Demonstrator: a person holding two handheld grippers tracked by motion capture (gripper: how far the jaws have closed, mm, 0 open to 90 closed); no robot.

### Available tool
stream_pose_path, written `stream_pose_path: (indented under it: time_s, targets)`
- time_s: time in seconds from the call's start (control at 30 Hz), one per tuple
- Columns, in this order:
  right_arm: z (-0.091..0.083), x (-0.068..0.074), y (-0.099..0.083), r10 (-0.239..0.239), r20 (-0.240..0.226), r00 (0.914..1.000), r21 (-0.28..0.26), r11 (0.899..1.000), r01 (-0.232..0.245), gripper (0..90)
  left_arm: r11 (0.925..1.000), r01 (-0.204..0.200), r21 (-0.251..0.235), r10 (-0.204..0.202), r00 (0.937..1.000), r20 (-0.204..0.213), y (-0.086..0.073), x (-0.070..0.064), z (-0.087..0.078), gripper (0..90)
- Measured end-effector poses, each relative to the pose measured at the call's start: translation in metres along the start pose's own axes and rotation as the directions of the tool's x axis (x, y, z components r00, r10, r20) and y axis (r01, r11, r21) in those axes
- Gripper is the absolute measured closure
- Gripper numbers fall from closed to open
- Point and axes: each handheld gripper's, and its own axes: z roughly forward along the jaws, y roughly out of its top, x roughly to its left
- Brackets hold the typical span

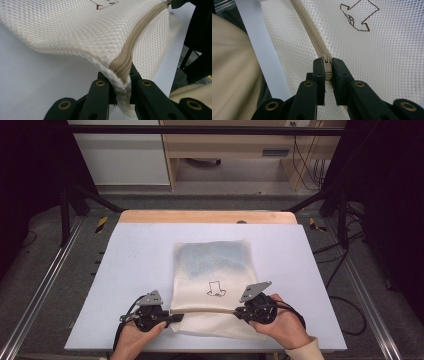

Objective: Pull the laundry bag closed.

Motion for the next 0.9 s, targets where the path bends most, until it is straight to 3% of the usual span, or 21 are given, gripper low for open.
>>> stream_pose_path:
  time_s: [0.9]
  targets:
    - [-0.011, -0.006, -0.019, 0.045, 0.029, 0.9986, -0.008, 0.999, -0.045, 82.0, 1.0, -0.002, -0.001, 0.002, 1.0, -0.008, 0.0, 0.001, -0.001, 84.0]
